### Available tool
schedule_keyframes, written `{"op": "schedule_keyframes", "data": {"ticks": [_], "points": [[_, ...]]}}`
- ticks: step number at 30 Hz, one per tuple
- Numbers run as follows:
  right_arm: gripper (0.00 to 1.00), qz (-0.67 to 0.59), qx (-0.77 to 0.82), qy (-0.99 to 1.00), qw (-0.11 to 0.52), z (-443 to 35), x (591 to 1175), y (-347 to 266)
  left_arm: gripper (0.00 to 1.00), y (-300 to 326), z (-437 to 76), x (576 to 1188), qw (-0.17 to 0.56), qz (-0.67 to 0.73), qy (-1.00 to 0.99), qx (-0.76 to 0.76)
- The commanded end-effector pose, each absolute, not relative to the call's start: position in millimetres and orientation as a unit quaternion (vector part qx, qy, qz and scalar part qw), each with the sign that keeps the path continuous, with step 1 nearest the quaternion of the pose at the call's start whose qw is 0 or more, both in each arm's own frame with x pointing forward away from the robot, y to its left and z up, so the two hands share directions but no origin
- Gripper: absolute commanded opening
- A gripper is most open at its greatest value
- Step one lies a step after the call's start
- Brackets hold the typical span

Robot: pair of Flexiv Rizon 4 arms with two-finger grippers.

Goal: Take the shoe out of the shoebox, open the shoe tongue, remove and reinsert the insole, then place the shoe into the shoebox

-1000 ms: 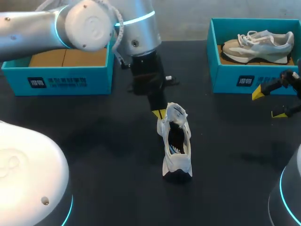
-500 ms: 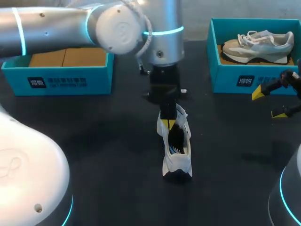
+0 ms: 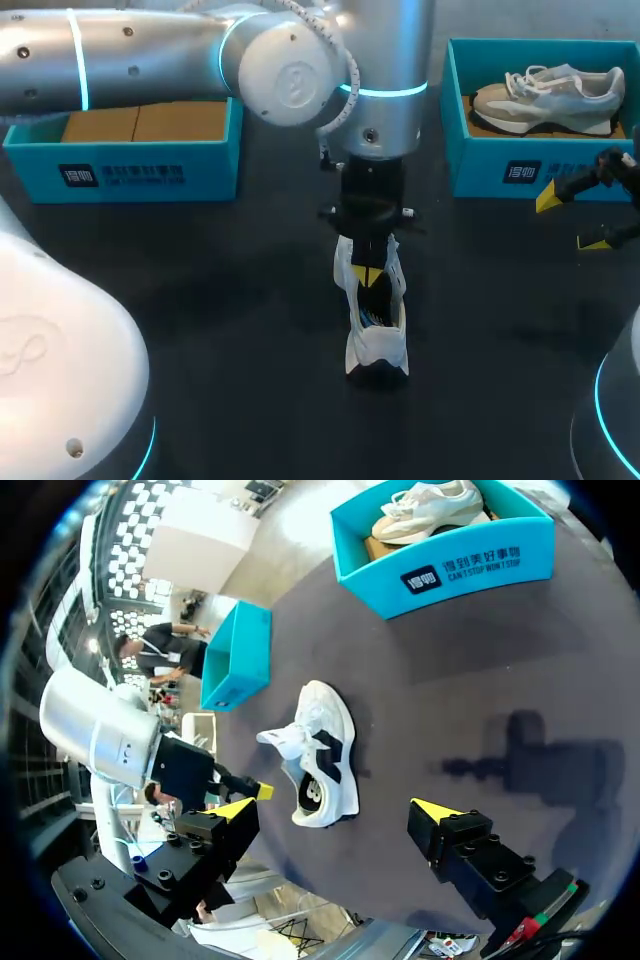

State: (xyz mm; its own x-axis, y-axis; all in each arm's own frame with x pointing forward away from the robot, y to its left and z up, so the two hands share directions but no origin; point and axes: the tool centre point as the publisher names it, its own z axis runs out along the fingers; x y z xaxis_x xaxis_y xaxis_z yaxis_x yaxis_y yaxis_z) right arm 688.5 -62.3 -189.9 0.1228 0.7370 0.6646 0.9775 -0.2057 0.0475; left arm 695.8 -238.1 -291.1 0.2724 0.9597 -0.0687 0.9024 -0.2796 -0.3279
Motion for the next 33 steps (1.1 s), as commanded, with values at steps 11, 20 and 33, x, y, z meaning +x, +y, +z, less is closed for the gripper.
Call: {"op": "schedule_keyframes", "data": {"ticks": [11,20,33], "points": [[1.00,-0.289,-0.721,-0.595,0.206,-190.2,688.3,-61.4,0.00,-250.1,-320.5,686.1,0.120,0.084,-0.588,-0.795],[1.00,-0.289,-0.721,-0.595,0.206,-190.2,688.3,-61.4,0.00,-256.6,-338.8,684.9,0.134,0.058,-0.587,-0.796],[1.00,-0.289,-0.721,-0.595,0.206,-190.2,688.3,-61.4,0.00,-253.2,-350.2,688.7,0.157,0.040,-0.590,-0.791]]}}
